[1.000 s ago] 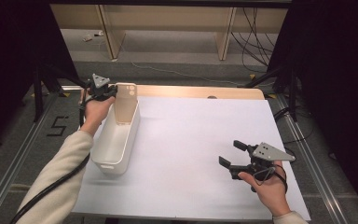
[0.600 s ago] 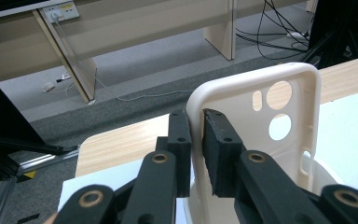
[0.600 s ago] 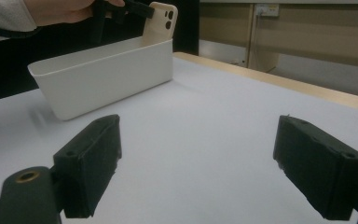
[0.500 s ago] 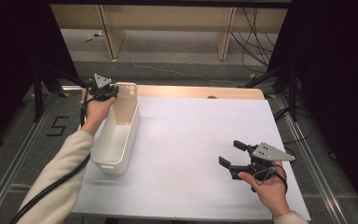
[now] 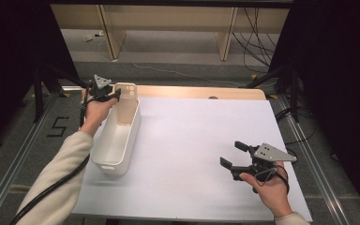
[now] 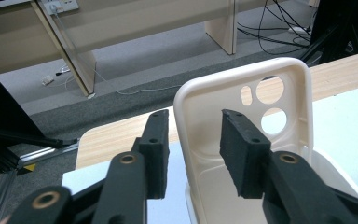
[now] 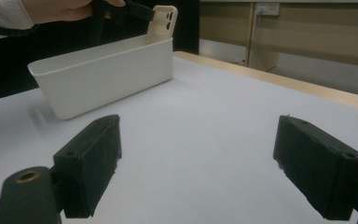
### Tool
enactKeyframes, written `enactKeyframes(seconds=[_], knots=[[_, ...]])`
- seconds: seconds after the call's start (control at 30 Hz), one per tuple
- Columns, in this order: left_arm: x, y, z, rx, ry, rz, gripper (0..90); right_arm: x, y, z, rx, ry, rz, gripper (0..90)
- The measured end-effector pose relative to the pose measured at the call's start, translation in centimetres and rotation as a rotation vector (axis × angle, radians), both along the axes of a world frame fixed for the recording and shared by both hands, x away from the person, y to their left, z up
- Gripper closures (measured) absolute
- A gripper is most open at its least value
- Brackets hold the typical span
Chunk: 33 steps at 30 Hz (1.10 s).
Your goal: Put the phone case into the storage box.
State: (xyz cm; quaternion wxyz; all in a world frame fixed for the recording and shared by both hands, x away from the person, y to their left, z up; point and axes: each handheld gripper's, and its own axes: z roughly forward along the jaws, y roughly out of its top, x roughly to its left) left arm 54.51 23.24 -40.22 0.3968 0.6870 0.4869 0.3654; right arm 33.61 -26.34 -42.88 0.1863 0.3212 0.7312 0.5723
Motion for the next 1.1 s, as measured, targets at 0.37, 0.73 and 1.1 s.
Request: enactKeyframes(seconds=[0.37, 0.73, 1.1], knots=[[-1.2, 0.8, 1.3, -0.016, -0.044, 0.024, 78.6, 0.0, 0.0, 0.0, -0.011, 0.004, 0.006, 16.4], [-0.1, 1.0, 0.3, -0.023, 0.009, 0.088, 89.8, 0.1, 0.0, 0.0, -0.002, -0.004, -0.002, 16.4], [0.9, 0.3, -0.5, 0.021, 0.041, 0.055, 89.8, 0.1, -0.2, 0.0, -0.004, -0.008, -0.002, 16.4]])
